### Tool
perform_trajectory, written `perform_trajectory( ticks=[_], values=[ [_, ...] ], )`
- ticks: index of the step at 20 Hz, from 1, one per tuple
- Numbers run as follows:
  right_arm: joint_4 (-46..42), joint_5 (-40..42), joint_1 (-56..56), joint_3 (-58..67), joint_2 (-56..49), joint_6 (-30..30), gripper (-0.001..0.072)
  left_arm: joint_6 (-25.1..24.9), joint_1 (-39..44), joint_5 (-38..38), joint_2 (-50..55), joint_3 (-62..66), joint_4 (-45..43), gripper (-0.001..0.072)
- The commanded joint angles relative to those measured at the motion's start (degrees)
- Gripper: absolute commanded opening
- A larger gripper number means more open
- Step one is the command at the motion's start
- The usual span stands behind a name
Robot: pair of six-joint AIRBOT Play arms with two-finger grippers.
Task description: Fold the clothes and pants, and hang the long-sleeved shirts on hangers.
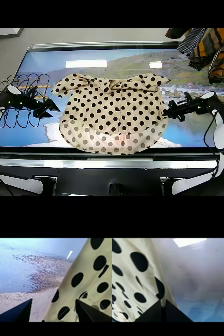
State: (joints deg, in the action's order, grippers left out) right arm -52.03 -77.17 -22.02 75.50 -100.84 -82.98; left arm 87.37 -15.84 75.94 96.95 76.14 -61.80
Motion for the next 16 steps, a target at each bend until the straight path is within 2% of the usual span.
perform_trajectory(
  ticks=[1,6,10,11,12,13,15,16],
  values=[
    [0.42,-0.7,0.44,-0.02,2.08,-0.11,0.0019,-0.63,0.39,0.09,0.02,-3.3,0.83,0.0617],
    [1.55,-0.98,0.55,-0.04,3.13,-1.81,0.0019,-0.68,2.67,-2.05,0.09,-6.64,2.32,0.0617],
    [8.63,-0.87,0.57,-0.04,3.8,-1.86,0.0019,-0.9,5.44,-4.81,0.13,-6.73,5.38,0.0601],
    [12.33,0.11,0.57,-0.04,4.39,-1.62,0.0019,-0.92,6.1,-5.22,0.13,-6.71,6.62,0.0535],
    [16.06,1.73,0.57,-0.04,5.29,-1.6,0.0018,-1.9,6.64,-5.22,0.11,-6.69,8.92,0.0209],
    [19.98,3.41,0.57,0.02,6.45,-0.83,0.0018,-3.91,6.91,-4.96,0.07,-6.29,12.66,0.0018],
    [27.06,7.21,0.55,1.2,9.66,1.42,0.0018,-4.5,6.95,-4.96,-0.26,-2.67,18.08,0.0017],
    [28.79,8.63,0.55,3.1,11.21,1.66,0.0018,-3.19,6.95,-4.94,-0.7,0.87,18.84,0.0016]
  ],
)
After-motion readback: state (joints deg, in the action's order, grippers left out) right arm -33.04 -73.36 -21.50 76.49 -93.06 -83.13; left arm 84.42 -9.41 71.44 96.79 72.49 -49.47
